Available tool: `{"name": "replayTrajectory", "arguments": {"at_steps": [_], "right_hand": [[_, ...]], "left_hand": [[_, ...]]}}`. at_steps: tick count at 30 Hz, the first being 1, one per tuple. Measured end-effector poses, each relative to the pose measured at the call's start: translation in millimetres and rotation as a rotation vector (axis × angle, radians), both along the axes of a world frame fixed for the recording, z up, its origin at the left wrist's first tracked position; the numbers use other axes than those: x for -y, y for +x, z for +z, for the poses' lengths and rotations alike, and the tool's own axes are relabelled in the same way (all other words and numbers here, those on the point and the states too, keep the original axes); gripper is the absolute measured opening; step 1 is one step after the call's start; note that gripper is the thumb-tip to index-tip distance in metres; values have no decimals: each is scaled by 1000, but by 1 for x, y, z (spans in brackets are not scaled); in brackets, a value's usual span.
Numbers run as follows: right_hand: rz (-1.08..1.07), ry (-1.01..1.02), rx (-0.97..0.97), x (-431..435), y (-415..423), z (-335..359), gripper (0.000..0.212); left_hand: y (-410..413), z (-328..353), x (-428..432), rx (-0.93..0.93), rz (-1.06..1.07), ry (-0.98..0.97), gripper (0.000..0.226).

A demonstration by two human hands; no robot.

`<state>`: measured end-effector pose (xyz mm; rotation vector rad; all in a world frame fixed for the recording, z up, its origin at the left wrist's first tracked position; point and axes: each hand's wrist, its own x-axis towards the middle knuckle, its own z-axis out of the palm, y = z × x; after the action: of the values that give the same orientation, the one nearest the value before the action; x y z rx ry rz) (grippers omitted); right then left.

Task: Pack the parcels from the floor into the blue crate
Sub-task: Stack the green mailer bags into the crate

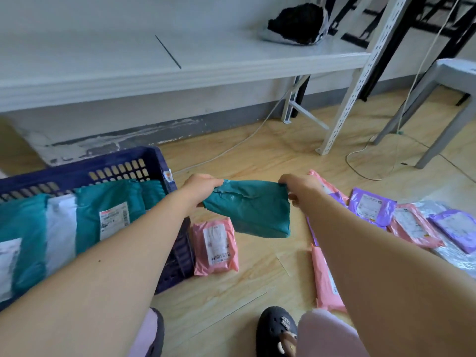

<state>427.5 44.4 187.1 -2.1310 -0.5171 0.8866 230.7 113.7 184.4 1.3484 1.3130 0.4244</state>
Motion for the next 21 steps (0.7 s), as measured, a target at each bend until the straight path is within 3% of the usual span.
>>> {"name": "replayTrajectory", "arguments": {"at_steps": [12, 15, 18, 21], "right_hand": [[-206, 370, -346, 14, -90, 69, 14], [-213, 384, -477, 10, -106, 77, 11], [-144, 389, -563, 0, -126, 83, 14], [-66, 416, -606, -12, -147, 92, 13]], "left_hand": [[-99, 72, 29, 411, 336, -120, 26], [-113, 74, 32, 259, 296, -96, 26], [-124, 71, 34, 22, 166, -36, 48], [-133, 67, 31, 22, 129, 26, 62]]}}
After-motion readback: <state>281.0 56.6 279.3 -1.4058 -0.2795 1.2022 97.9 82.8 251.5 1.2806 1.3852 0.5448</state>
